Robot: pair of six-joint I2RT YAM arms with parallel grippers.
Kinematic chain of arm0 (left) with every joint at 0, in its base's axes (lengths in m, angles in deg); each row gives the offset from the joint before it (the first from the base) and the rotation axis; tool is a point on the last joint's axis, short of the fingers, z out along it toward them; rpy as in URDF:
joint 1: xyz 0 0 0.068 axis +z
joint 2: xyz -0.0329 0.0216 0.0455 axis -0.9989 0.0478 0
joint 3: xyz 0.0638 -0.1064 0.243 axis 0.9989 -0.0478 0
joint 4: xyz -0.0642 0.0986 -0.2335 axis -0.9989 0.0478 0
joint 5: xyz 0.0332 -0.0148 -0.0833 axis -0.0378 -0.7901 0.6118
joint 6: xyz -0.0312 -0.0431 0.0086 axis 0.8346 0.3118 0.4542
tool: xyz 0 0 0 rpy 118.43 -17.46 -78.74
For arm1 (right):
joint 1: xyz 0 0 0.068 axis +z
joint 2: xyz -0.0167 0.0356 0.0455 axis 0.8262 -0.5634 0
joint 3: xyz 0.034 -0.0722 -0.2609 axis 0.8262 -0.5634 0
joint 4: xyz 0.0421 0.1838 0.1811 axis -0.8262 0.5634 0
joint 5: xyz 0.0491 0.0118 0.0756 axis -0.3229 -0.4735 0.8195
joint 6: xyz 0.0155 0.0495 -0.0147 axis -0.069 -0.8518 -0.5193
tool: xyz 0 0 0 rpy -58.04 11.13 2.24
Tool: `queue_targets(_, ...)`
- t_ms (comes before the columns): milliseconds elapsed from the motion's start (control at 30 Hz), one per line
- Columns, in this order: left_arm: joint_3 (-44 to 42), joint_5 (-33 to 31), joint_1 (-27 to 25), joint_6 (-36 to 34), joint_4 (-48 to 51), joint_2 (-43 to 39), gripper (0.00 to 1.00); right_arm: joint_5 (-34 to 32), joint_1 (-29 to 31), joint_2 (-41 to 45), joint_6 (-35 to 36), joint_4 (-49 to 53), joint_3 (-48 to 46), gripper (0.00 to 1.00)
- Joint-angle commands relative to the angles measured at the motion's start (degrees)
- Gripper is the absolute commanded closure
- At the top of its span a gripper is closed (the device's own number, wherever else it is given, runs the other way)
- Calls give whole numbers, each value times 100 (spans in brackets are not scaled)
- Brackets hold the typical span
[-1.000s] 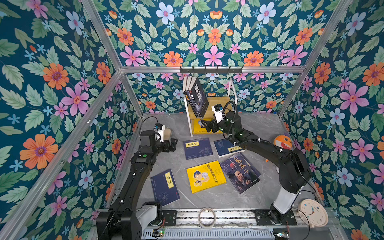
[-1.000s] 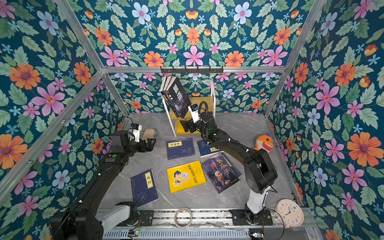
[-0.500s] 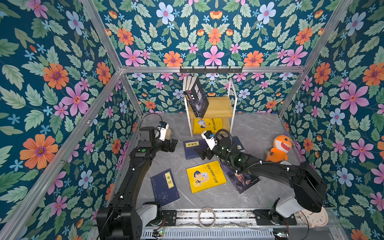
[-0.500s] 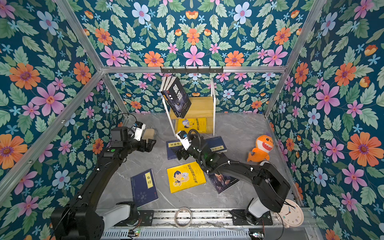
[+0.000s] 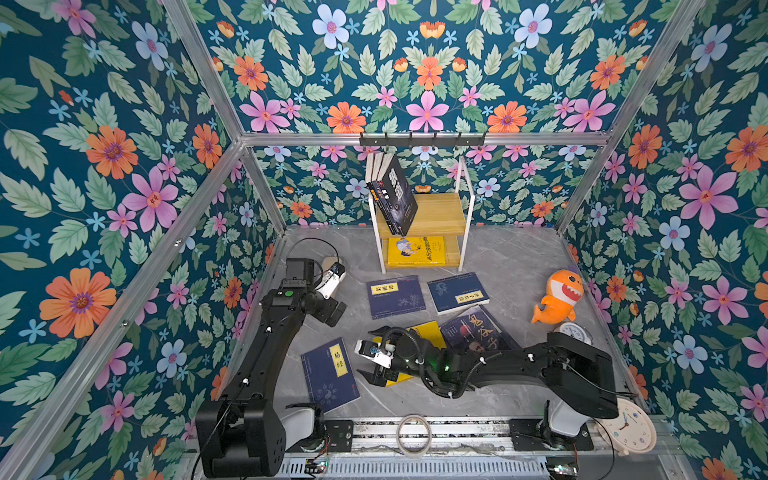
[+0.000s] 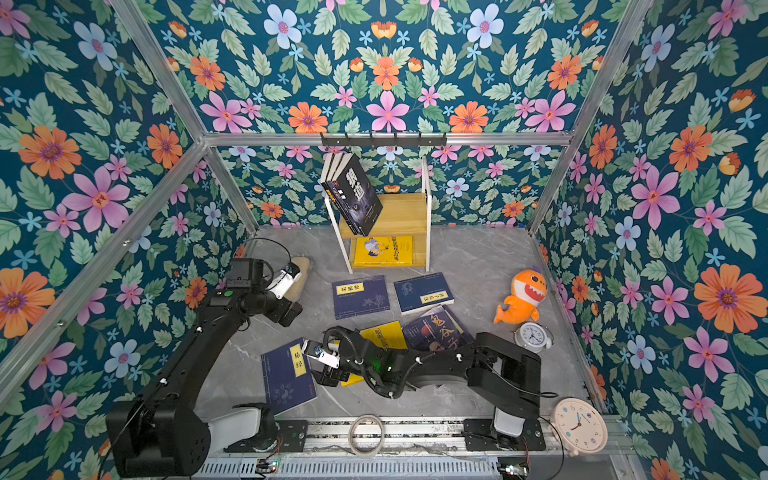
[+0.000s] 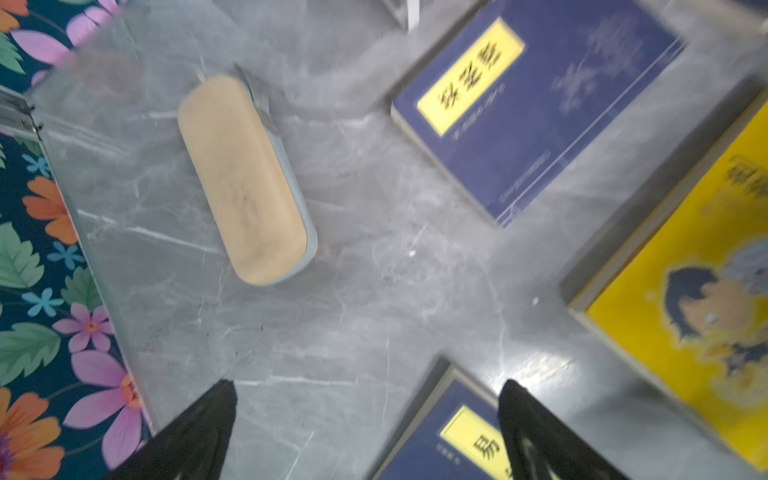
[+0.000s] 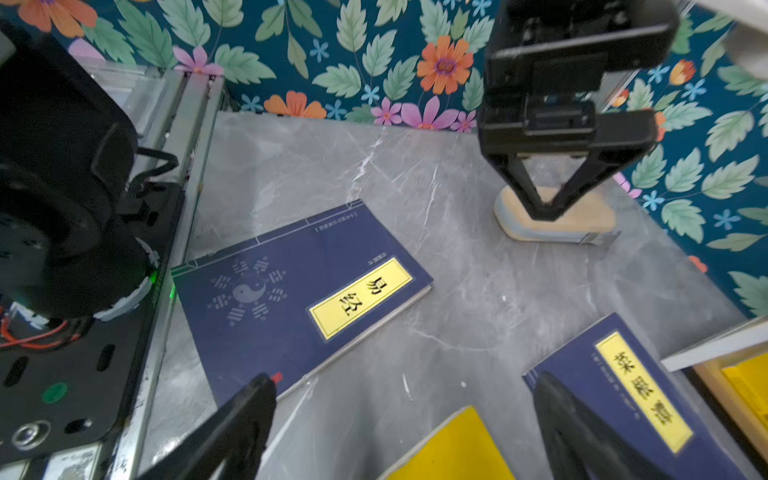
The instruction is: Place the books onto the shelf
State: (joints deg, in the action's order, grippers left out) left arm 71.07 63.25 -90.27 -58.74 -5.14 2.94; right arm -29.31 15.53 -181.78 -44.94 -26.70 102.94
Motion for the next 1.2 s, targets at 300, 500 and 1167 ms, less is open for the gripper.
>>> queue_targets(300,-584,-2012,-16,-2040,1539,-274,0,52,-94,-526,-2460,-176,294,10)
queue_targets(500,-954,-2220,-16,-2276,2090,-555,0,737,-560,-472,-4397,383,442,18)
queue_targets(1167,-2445,-1621,-33,-2540,1170,-491,0,2622,-917,-1241,-5618,1703,1447,47)
